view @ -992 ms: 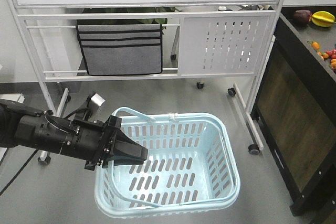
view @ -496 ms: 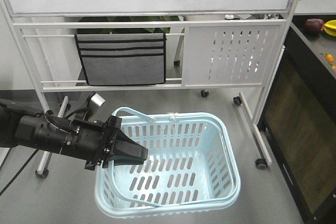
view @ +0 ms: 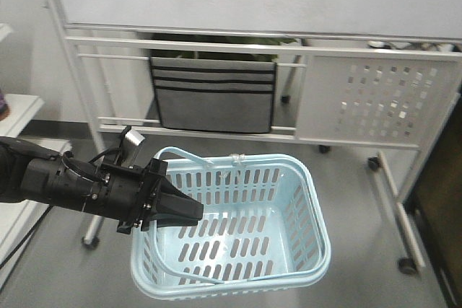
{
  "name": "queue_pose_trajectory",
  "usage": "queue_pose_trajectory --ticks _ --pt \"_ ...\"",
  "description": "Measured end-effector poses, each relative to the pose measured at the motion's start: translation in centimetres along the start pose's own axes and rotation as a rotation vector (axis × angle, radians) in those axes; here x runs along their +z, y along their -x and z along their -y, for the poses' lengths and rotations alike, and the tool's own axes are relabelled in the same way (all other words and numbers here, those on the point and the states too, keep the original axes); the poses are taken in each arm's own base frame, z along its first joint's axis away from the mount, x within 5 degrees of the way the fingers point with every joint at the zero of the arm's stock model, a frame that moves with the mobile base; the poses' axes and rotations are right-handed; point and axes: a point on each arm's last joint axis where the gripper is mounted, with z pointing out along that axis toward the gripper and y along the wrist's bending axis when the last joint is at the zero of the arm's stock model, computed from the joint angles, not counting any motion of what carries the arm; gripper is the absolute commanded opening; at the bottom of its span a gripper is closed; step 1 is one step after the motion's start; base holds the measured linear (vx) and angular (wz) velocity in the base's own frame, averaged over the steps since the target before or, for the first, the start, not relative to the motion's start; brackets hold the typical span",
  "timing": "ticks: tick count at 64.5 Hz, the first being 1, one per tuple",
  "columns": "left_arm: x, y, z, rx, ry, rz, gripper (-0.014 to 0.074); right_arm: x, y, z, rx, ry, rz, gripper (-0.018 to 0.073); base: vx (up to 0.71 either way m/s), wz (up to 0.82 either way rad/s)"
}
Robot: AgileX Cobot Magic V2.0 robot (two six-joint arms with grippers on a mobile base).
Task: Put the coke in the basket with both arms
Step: 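Drive the base across the room carrying the basket in the left gripper, then drive toward the shelf with the red Coca-Cola bottle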
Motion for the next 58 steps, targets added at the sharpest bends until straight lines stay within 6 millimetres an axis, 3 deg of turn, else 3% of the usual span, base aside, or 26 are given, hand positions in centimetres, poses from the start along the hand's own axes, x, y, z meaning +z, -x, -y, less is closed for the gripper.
queue_pose_trajectory --ticks 58 --pt "0.00 0.01 0.00 -0.001 0.000 0.001 -0.0006 0.00 0.00 0.00 0.000 0.000 0.000 -0.0009 0.16 0.49"
